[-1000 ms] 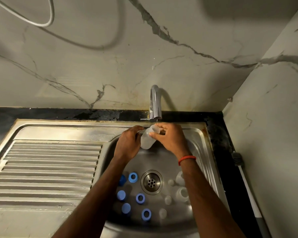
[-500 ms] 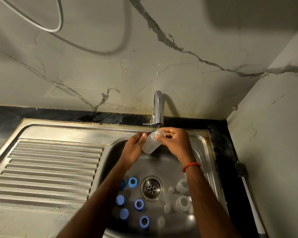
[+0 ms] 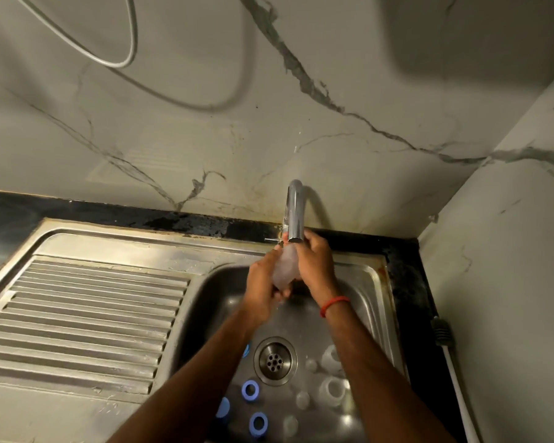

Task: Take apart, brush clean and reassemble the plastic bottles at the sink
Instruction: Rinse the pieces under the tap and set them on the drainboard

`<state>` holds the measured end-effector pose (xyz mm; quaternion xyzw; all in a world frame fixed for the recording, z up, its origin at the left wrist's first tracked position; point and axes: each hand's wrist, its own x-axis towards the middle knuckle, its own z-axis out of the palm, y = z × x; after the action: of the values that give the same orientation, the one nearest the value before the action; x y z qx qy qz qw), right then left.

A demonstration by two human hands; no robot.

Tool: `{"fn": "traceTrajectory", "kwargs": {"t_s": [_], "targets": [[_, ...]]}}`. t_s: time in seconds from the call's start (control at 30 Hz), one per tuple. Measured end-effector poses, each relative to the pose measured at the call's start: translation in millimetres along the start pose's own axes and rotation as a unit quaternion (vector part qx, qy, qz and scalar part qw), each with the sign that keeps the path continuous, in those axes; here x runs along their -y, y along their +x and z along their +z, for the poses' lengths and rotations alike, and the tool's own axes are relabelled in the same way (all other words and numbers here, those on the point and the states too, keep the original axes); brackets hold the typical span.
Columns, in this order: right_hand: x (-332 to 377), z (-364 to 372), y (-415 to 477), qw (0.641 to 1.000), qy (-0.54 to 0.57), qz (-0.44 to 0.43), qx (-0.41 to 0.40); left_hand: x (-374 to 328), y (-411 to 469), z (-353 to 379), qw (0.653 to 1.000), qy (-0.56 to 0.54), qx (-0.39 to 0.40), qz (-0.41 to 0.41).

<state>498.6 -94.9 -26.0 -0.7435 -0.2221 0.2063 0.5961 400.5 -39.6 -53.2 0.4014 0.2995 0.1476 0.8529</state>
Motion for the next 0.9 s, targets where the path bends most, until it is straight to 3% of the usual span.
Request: {"fn": "traceTrajectory", "kwargs": {"t_s": [0.03, 0.1, 0.2, 0.23, 0.3, 0.37, 0.4, 0.47, 0.57, 0.63, 0.7, 0.8, 0.9], "targets": [[-3, 8, 7, 0.996, 0.046, 0.071, -0.034, 7, -1, 9, 0.993, 0.059, -0.070, 0.071], [-8, 20, 15, 0.985, 0.092, 0.136, -0.055, 21, -5, 22, 0.975, 0.098, -0.133, 0.150], [-8, 25, 6, 0.996, 0.048, 0.073, -0.006, 35, -7, 16, 0.973, 0.077, -0.118, 0.185], [-7, 23, -1, 0.999, 0.025, 0.003, 0.027, 34, -5, 10, 0.982, 0.038, -0.103, 0.154], [-11, 15, -14, 0.981, -0.061, -0.153, 0.101, 23, -4, -3, 0.996, -0.072, -0.052, 0.012], [-20, 7, -19, 0.960, -0.109, -0.221, 0.135, 12, -8, -13, 0.982, -0.097, 0.041, -0.156], [-20, 3, -19, 0.968, -0.080, -0.201, 0.130, 9, -9, -17, 0.970, -0.097, 0.075, -0.212], [-15, -1, -18, 0.993, 0.067, -0.049, 0.083, 5, -9, -21, 0.956, -0.110, 0.109, -0.250], [-14, 4, -5, 0.966, 0.216, 0.135, 0.036, 3, -6, -10, 0.988, -0.024, 0.057, -0.144], [-13, 12, 1, 0.973, 0.179, 0.146, 0.010, 16, -1, -5, 0.993, 0.108, -0.055, 0.017], [-11, 19, -2, 0.989, 0.098, 0.113, 0.004, 28, 0, -5, 0.963, 0.188, -0.116, 0.156], [-11, 19, -10, 0.995, 0.053, 0.078, 0.027, 35, -3, -9, 0.944, 0.211, -0.057, 0.248], [-18, 5, -7, 0.978, 0.117, 0.169, 0.045, 25, 1, -5, 0.944, 0.251, 0.049, 0.208]]}}
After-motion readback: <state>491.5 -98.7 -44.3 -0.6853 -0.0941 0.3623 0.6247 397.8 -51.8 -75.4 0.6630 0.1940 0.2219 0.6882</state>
